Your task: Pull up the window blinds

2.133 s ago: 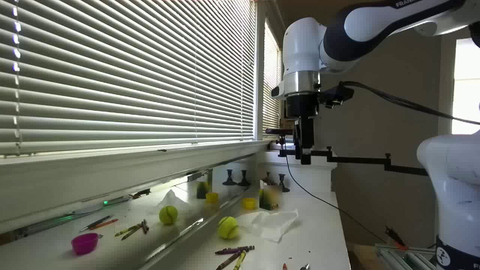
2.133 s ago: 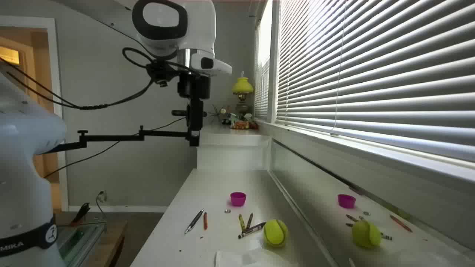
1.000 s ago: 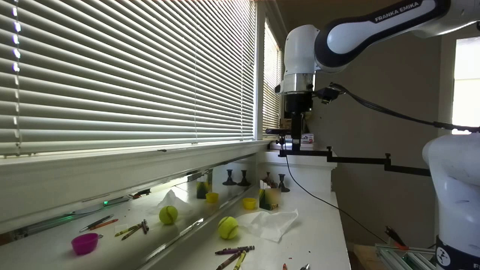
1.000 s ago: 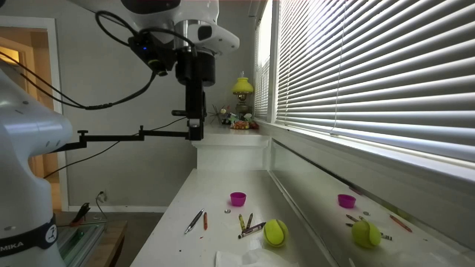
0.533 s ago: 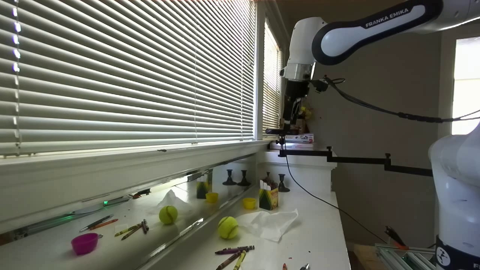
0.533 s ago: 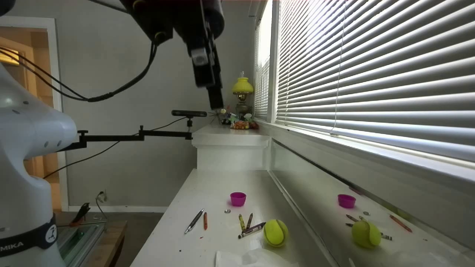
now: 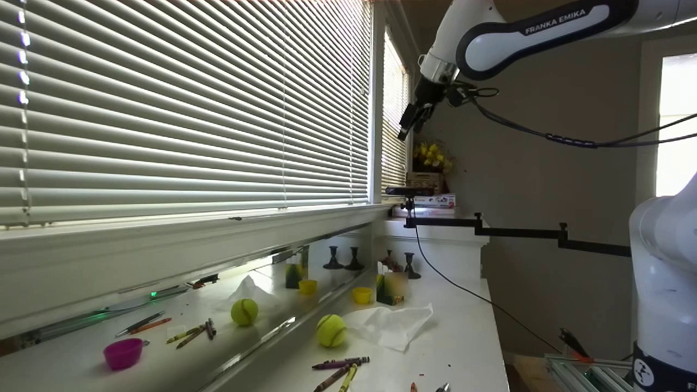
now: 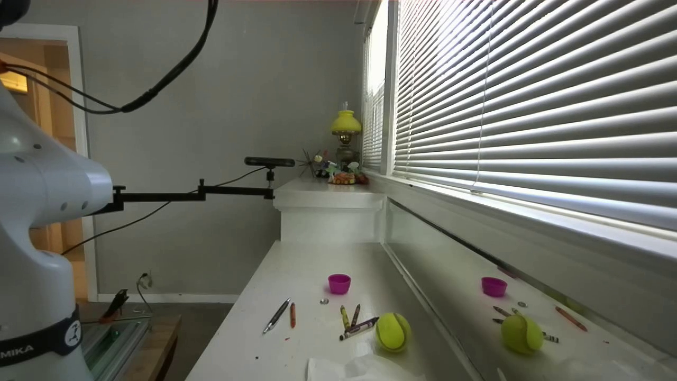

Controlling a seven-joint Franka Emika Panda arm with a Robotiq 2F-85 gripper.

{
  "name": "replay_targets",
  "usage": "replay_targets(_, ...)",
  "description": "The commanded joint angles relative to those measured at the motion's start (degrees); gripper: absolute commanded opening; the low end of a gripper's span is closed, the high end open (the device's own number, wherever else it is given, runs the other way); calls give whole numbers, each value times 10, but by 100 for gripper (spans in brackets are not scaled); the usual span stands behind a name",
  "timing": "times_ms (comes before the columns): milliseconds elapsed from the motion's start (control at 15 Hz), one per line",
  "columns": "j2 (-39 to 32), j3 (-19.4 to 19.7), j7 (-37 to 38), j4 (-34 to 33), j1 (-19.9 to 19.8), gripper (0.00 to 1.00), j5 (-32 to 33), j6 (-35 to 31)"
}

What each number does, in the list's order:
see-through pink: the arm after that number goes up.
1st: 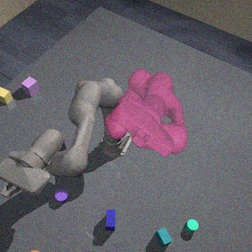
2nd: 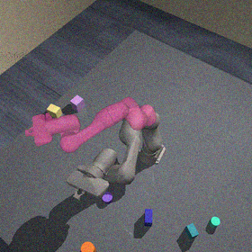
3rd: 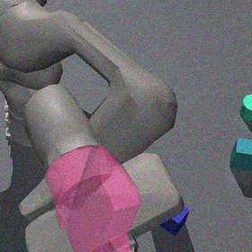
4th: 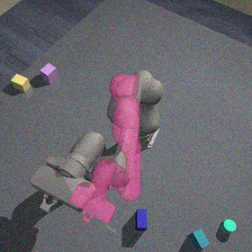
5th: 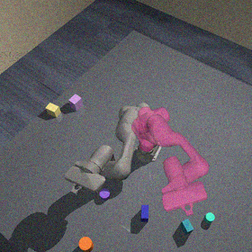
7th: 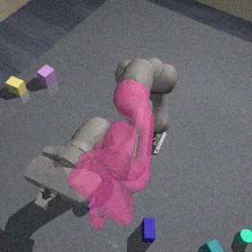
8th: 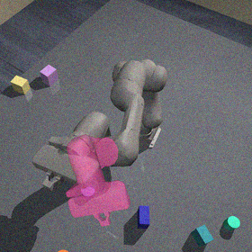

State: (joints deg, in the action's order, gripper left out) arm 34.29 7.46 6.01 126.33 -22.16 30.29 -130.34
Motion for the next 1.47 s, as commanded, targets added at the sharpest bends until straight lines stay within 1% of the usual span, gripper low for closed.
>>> replay_targets(0, -2, 2, 4, -10, -4, 100, 11, -22)
replay_targets(133, -5, 3, 6, -20, -12, 100, 18, -45)
replay_targets(400, -9, 3, 7, -23, -12, 100, 19, -48)
replay_targets(467, -20, 4, 22, -26, -24, 100, 38, -79)
replay_targets(667, -50, 15, 41, -53, -47, 100, 59, -178)
replay_targets(933, -105, 25, 77, -100, -98, 100, 56, -263)
replay_targets(1000, -117, 29, 79, -108, -105, 100, 52, -284)
replay_targets(1133, -147, 38, 82, -127, -118, 100, 42, -346)
replay_targets(1267, -178, 55, 80, -150, -116, 100, 28, -404)
replay_targets(1400, -215, 69, 79, -186, -112, 100, 10, -445)
